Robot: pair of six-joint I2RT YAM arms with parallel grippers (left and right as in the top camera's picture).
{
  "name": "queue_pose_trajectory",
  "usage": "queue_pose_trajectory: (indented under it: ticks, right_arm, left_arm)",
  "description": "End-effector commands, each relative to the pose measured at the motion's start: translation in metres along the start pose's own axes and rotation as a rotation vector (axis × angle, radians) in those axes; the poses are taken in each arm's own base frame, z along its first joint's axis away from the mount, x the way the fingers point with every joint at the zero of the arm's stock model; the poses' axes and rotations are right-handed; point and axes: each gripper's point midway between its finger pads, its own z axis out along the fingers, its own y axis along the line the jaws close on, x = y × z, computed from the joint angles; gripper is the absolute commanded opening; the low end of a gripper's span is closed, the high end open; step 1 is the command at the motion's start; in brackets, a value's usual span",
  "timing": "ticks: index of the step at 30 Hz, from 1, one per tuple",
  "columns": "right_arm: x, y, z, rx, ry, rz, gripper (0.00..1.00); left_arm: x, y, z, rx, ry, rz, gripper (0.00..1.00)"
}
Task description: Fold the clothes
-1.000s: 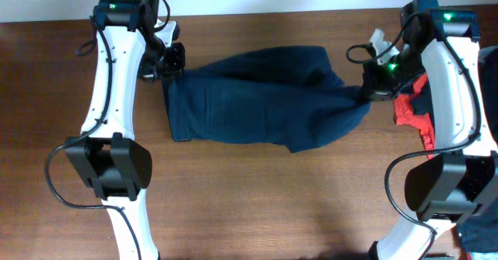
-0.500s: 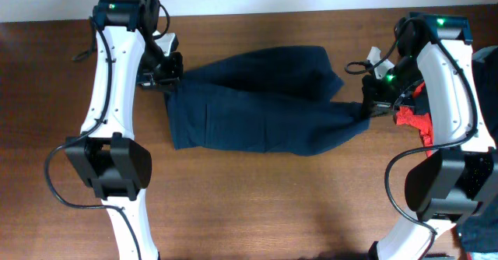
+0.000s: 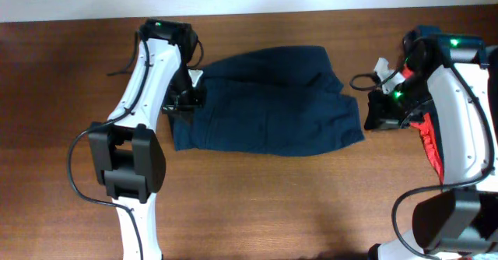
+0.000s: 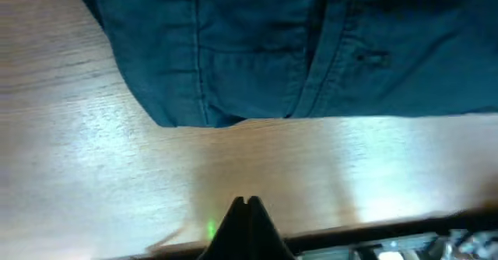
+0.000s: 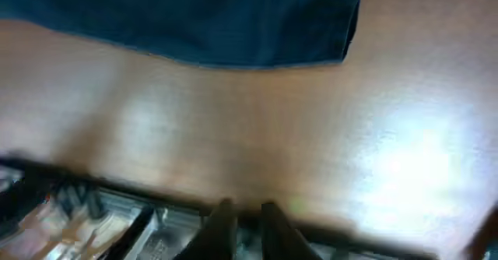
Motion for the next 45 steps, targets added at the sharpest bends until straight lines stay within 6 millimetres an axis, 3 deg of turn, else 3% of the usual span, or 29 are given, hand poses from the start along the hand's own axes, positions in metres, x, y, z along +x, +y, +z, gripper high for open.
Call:
queue_pose_trajectory:
  ticks: [1,2,6,8,12,17,25,30,37,41,44,45]
  right_arm:
    - [-0.012,-0.004,-0.004,0.019,-0.070,0.008,0.29]
    - [-0.017,-0.005,-0.003,0.022,-0.088,0.003,0.31]
    - [-0.036,-0.009,-0.005,0.040,-0.160,-0.016,0.39]
    - [-0.043,-0.015,-0.006,0.077,-0.183,-0.019,0.42]
    - [-0.049,-0.022,-0.004,0.108,-0.192,-0.014,0.44]
    - [-0.052,-0.026,0.006,0.104,-0.163,-0.008,0.44]
    - [-0.052,-0.029,0.012,0.110,-0.153,-0.005,0.44]
    - [-0.052,-0.029,0.012,0.110,-0.154,-0.006,0.44]
    - [-0.052,-0.029,0.012,0.110,-0.154,-0.006,0.44]
    - [-0.052,-0.029,0.012,0.110,-0.154,-0.006,0.44]
    - [-0.052,-0.029,0.012,0.110,-0.154,-0.005,0.44]
    - [-0.052,-0.029,0.012,0.110,-0.154,-0.006,0.44]
  left_arm:
    - [-0.017,0.011,-0.012,-0.054,-0.111,-0.028,0.02]
    - [-0.027,0.011,-0.014,-0.048,-0.155,-0.041,0.07]
    - [-0.080,0.006,-0.028,-0.026,-0.379,-0.031,0.52]
    - [-0.103,0.004,-0.037,-0.017,-0.478,-0.024,0.60]
    - [-0.125,0.002,-0.042,-0.017,-0.559,0.007,0.60]
    - [-0.142,0.004,-0.024,-0.028,-0.558,0.042,0.61]
    - [-0.149,0.007,0.013,-0.026,-0.483,0.082,0.75]
    - [-0.152,0.010,0.018,0.014,-0.475,0.082,0.77]
    - [-0.150,0.004,0.018,0.096,-0.468,0.096,0.66]
    - [-0.147,0.004,0.019,0.096,-0.456,0.094,0.50]
    - [-0.143,0.004,0.022,0.097,-0.434,0.092,0.50]
    - [-0.139,0.004,0.023,0.098,-0.420,0.090,0.44]
